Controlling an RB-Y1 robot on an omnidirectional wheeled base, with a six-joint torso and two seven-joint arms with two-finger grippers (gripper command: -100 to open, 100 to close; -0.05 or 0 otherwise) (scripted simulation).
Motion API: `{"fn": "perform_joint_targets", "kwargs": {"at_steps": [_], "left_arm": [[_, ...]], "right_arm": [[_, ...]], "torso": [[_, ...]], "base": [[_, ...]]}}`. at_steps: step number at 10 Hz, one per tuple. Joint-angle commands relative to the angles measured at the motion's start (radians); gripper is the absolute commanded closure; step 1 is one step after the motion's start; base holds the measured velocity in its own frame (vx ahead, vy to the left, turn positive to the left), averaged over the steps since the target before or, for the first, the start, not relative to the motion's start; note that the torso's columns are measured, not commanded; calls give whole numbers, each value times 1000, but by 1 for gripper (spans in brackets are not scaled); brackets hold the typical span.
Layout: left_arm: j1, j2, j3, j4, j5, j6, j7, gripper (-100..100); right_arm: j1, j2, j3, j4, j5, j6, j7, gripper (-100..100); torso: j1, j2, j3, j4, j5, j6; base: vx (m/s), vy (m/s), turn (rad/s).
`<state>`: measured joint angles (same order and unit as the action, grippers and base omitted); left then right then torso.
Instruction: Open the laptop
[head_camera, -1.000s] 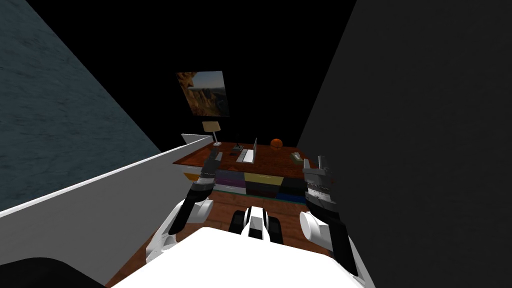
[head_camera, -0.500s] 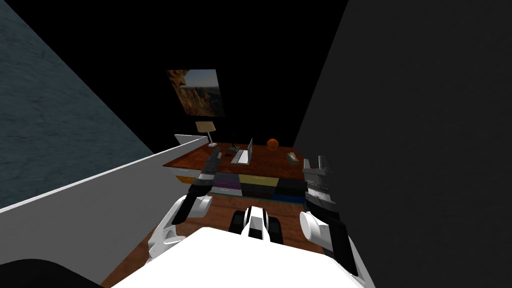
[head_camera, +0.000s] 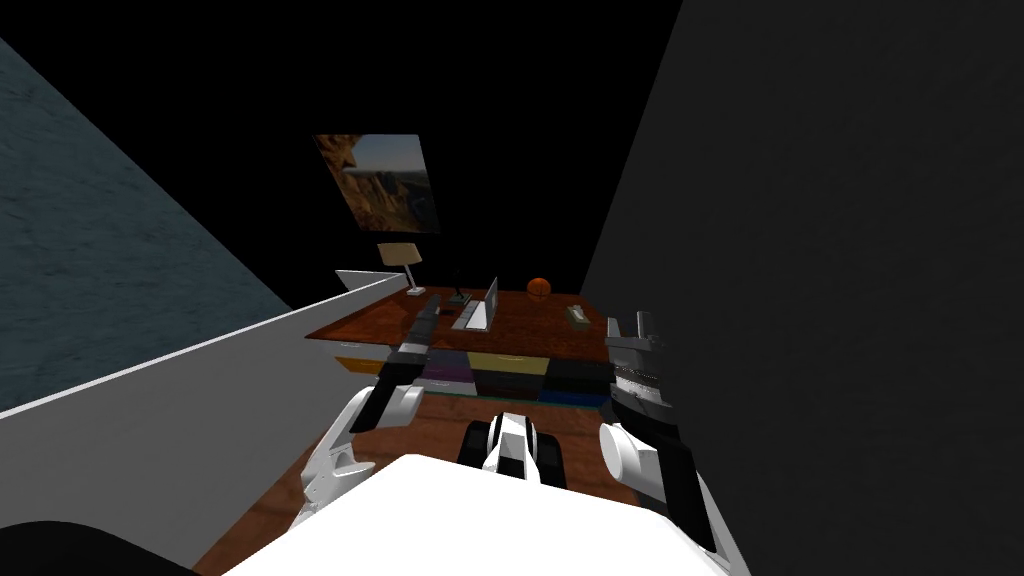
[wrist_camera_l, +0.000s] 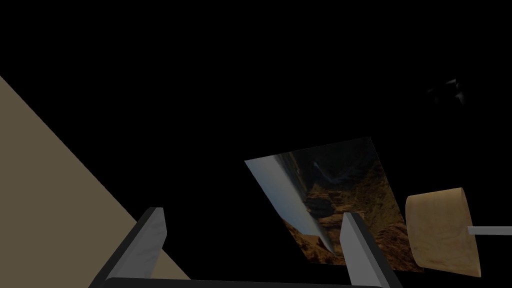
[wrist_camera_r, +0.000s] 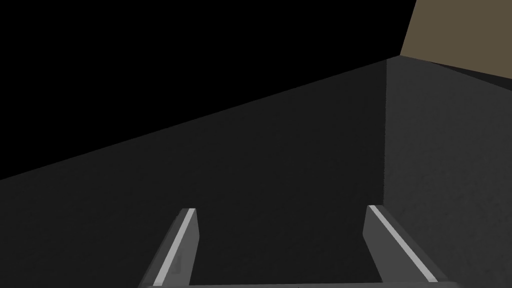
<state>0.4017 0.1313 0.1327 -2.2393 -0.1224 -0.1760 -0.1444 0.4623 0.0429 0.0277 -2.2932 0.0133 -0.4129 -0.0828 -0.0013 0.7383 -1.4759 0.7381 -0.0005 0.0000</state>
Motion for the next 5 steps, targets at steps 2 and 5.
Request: {"fn": "perform_joint_targets", "kwargs": {"at_steps": [2, 5], "left_arm": [[-30, -10, 32, 23, -21, 83, -14, -100], [-53, -5, 58, 37, -38, 151, -25, -100]], "right_arm": [[0, 0, 0, 0, 0, 0, 0, 0], [0, 0, 0, 0, 0, 0, 0, 0]], "torso": [[2, -1, 0, 0, 1, 0], [2, 0, 0, 0, 1, 0]], "base": [[54, -74, -39], [44, -72, -41]]}}
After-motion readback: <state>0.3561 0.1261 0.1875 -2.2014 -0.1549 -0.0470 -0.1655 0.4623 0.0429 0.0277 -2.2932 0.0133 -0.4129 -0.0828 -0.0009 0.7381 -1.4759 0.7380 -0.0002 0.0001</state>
